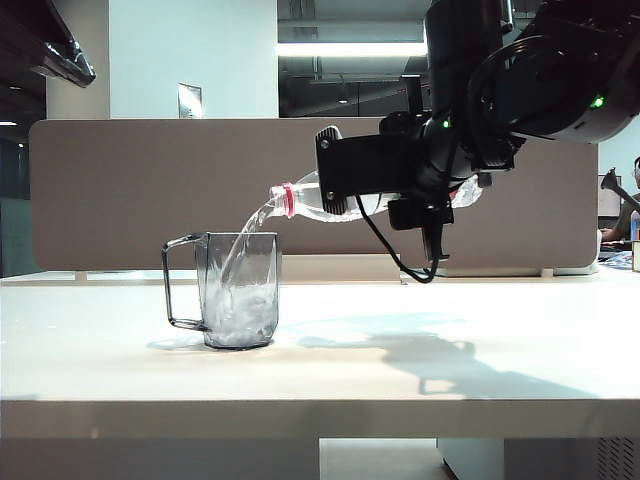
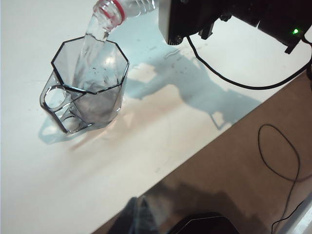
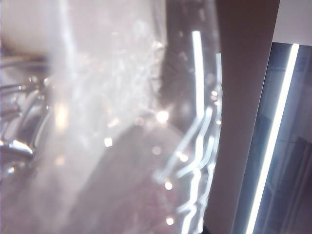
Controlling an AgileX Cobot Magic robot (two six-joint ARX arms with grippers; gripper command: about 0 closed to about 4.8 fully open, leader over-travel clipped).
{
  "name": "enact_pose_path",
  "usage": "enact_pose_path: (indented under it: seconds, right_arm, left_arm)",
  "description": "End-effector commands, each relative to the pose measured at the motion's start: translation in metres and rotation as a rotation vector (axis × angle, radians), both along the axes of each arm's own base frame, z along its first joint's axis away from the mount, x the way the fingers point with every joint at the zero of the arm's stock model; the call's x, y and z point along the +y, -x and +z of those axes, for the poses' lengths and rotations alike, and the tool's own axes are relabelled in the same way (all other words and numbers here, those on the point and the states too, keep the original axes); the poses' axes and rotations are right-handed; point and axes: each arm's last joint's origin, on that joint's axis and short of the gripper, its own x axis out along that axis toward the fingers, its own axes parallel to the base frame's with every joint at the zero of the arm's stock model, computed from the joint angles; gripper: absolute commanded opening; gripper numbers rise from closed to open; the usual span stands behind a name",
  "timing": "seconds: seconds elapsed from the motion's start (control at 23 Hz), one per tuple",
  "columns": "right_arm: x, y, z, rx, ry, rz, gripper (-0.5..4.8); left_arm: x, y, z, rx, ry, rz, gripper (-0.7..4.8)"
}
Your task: Pick up the mineral water bottle on the table and pour water into the mug until it's full.
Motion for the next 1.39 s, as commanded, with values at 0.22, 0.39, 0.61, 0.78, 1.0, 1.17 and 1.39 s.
enact_pose_path:
  seconds: [0.22,0.39,0.61,0.78,1.0,1.17,1.39]
  right_arm:
    - [0.0013,-0.0005,0.0149,-0.089,0.023,0.003,2.02]
    - [0.0013,-0.0005,0.0151,-0.093,0.038,0.004,2.02]
    - [0.0015,-0.0008,0.0162,-0.104,0.055,0.005,2.02]
    - [0.0016,-0.0009,0.0166,-0.114,0.104,0.009,2.02]
    - [0.0017,-0.0009,0.0188,-0.133,0.094,0.008,2.02]
    - [0.0021,-0.0006,0.0213,-0.159,0.105,0.011,2.02]
    - [0.0021,-0.0004,0.0241,-0.185,0.089,0.013,2.02]
  left_arm:
    - [-0.0003,0.0003,0.0022,-0.011,0.007,-0.006,-0.05]
    - [-0.0003,0.0003,0.0022,-0.011,0.007,-0.006,-0.05]
    - [-0.0003,0.0003,0.0022,-0.011,0.007,-0.006,-0.05]
    - [-0.0003,0.0003,0.0022,-0.01,0.007,-0.006,-0.05]
    - [-0.0003,0.0003,0.0022,-0.011,0.007,-0.006,-0.05]
    - [-0.0003,0.0003,0.0022,-0.011,0.007,-0.006,-0.05]
    - [-0.0003,0.0003,0.0022,-0.011,0.007,-0.006,-0.05]
